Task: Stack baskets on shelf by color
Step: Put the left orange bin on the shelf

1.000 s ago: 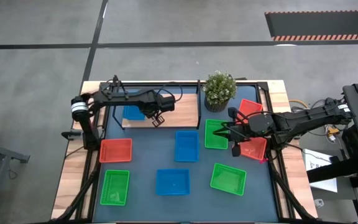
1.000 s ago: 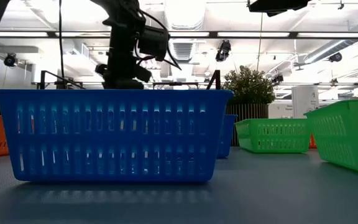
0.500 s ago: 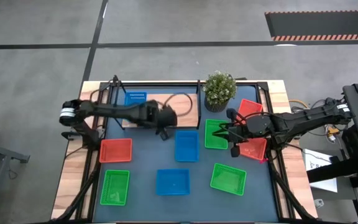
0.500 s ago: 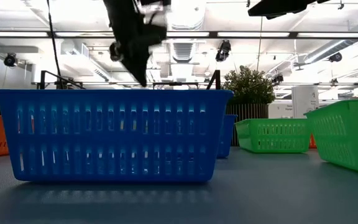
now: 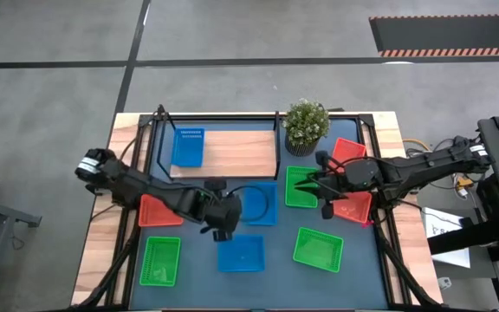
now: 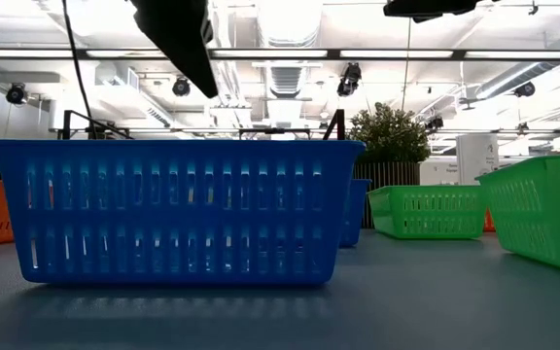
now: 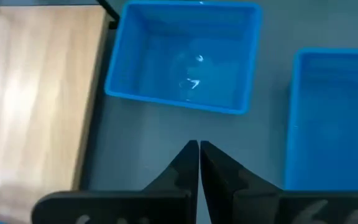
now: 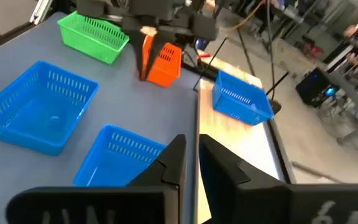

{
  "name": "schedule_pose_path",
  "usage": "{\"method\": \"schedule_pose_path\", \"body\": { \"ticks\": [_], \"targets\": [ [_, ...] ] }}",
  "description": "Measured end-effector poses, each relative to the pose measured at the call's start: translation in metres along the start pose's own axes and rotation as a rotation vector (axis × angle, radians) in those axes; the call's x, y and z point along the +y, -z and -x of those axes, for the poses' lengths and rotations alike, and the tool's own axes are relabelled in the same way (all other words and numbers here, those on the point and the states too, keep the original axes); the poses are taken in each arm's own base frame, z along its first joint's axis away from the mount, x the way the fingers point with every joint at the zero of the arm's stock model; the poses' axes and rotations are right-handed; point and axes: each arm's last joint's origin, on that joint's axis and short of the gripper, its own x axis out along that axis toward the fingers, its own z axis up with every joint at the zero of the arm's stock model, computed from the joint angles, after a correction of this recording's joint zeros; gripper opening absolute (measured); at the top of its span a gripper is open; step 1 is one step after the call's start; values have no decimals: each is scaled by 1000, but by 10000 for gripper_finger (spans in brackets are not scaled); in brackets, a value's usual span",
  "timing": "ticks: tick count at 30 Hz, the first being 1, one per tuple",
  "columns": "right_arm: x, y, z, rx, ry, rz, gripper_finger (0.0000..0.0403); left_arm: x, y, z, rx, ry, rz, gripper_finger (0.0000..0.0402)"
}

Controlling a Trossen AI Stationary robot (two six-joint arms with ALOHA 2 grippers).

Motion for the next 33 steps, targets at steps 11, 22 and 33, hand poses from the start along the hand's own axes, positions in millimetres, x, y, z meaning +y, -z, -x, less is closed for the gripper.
{"method": "schedule_pose_path", "body": {
  "ticks": [11,22,33],
  "targets": [
    [4,14,11,-120,23,70,32,-15,-9,-10,-113,85,-70,0],
    [5,20,23,-210,38,55,31,-13,20,-4,317,275,366,1],
    [5,21,22,-201,34,57,31,5,77,-4,674,-173,784,94]
  ]
}}
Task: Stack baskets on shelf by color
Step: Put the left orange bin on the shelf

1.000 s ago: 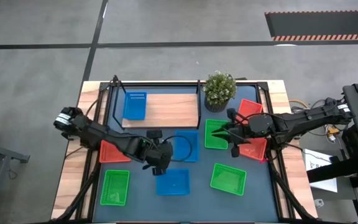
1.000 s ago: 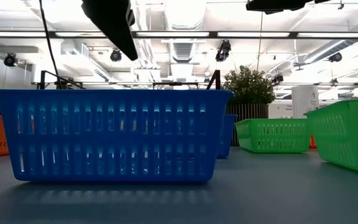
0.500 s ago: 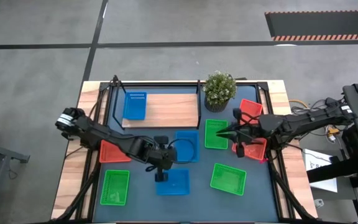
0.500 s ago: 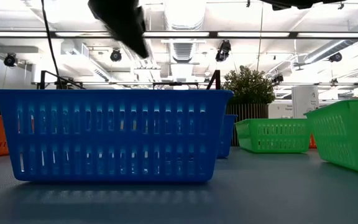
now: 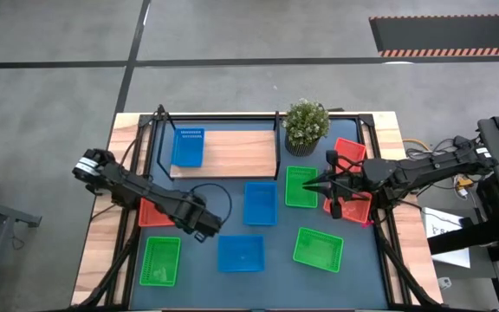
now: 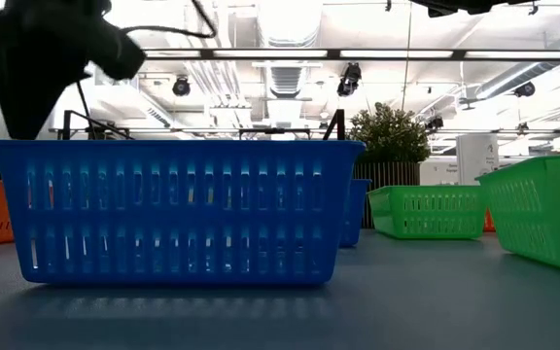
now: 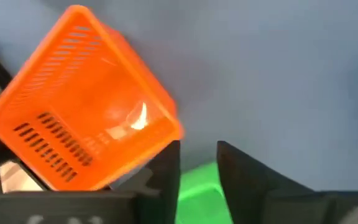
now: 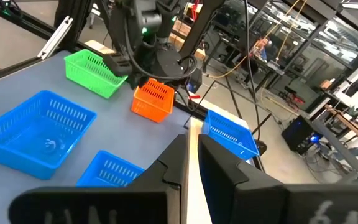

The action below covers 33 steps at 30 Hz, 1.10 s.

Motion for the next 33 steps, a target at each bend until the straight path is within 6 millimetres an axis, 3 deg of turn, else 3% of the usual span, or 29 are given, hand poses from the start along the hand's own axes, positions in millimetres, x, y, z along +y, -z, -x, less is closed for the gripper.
{"method": "schedule_pose_path", "body": {
  "ticks": [4,8,15,20,33],
  "targets": [
    [0,0,0,2,-1,1,31,19,-4,-19,3,-77,58,144],
    [0,0,0,4,-2,2,31,32,-6,-33,-14,-70,96,167],
    [0,0,0,4,-1,3,31,45,-4,-21,-32,34,120,171],
    [0,0,0,7,6,9,31,46,-6,-13,-135,141,175,171],
    [0,1,0,10,4,11,31,40,-9,-60,-120,29,200,168]
  ]
}}
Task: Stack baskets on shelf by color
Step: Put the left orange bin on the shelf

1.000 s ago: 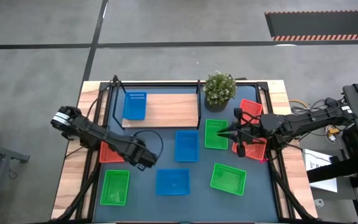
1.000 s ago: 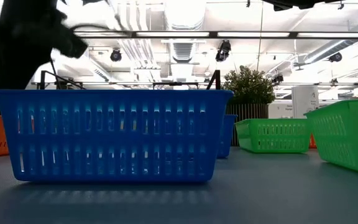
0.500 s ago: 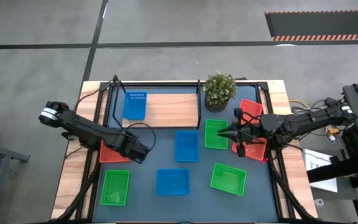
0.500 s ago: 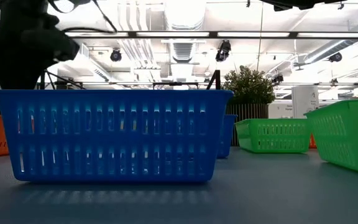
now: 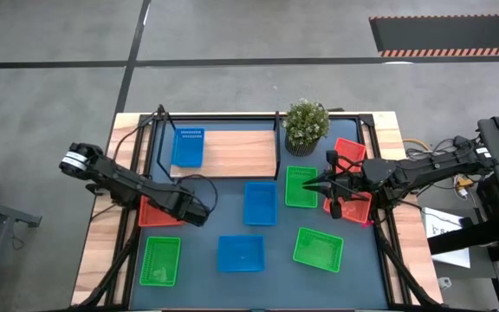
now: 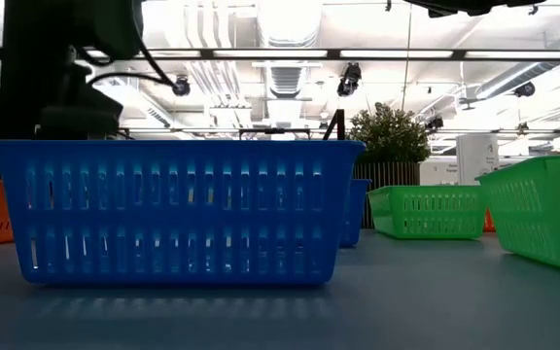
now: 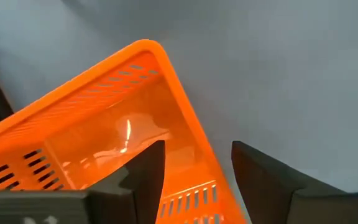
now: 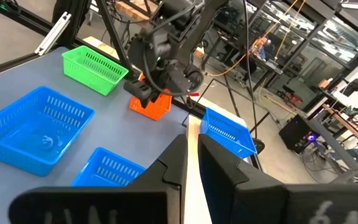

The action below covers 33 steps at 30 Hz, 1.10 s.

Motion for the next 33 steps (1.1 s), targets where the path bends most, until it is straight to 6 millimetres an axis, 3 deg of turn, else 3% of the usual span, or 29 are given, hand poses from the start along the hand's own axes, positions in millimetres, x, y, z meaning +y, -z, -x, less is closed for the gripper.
{"method": "schedule_pose_path", "body": {
  "ticks": [5,11,16,21,25,29,33],
  "targets": [
    [0,0,0,1,0,1,31,-7,0,-3,12,-19,-26,123],
    [0,0,0,1,-1,6,31,-10,1,-5,23,-30,-34,17],
    [0,0,0,1,0,8,31,-12,3,1,50,-24,-44,3],
    [0,1,0,9,-4,9,31,-29,10,36,74,97,-191,1],
    [0,1,0,12,-6,13,31,-47,18,85,13,281,-482,0],
    [1,1,0,13,-6,17,31,-60,16,129,-202,377,-709,0],
    [1,1,0,13,-6,19,31,-71,2,152,-488,333,-926,0]
  ]
}}
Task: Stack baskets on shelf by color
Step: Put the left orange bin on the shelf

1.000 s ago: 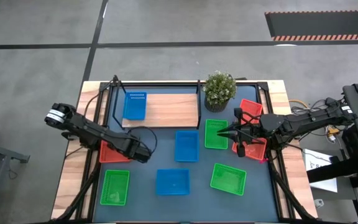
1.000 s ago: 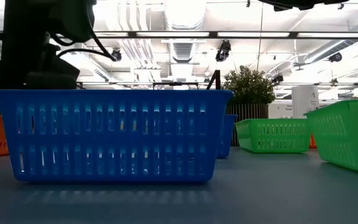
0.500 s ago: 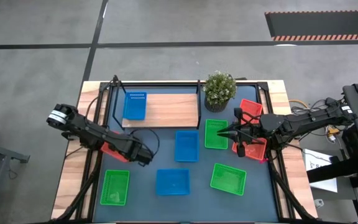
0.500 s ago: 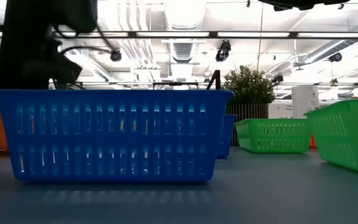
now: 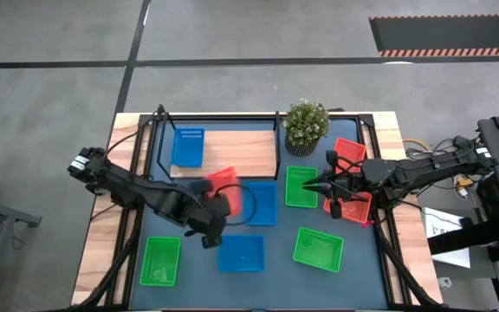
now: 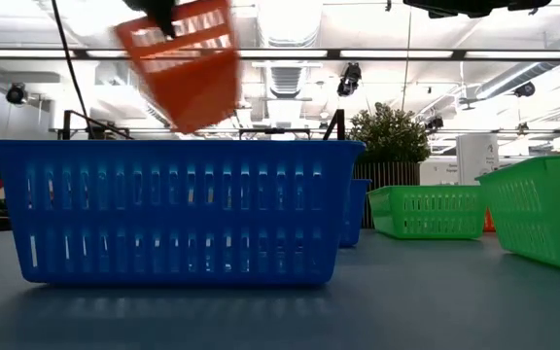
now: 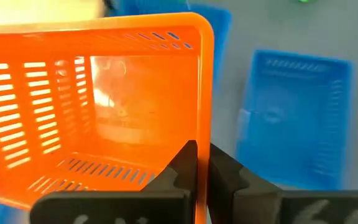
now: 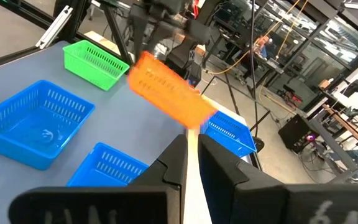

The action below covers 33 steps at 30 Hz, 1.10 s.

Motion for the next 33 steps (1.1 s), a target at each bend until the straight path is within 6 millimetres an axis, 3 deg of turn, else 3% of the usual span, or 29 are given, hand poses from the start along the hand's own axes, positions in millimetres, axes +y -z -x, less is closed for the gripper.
{"method": "schedule_pose_path", "body": {
  "ticks": [4,7,13,19,25,33],
  "targets": [
    [0,0,0,1,0,0,31,10,-10,-8,-50,-86,-301,0],
    [0,0,0,0,0,0,31,34,-15,-25,-3,-148,-401,0],
    [0,0,0,0,0,0,31,102,-14,-64,135,-238,-295,0],
    [0,0,0,4,-2,-6,31,147,-7,-94,143,-177,-227,0],
    [0,0,0,4,-2,-1,31,165,2,-103,195,-157,-224,0],
    [0,0,0,4,-2,0,31,169,2,-104,183,-117,-194,0]
  ]
}}
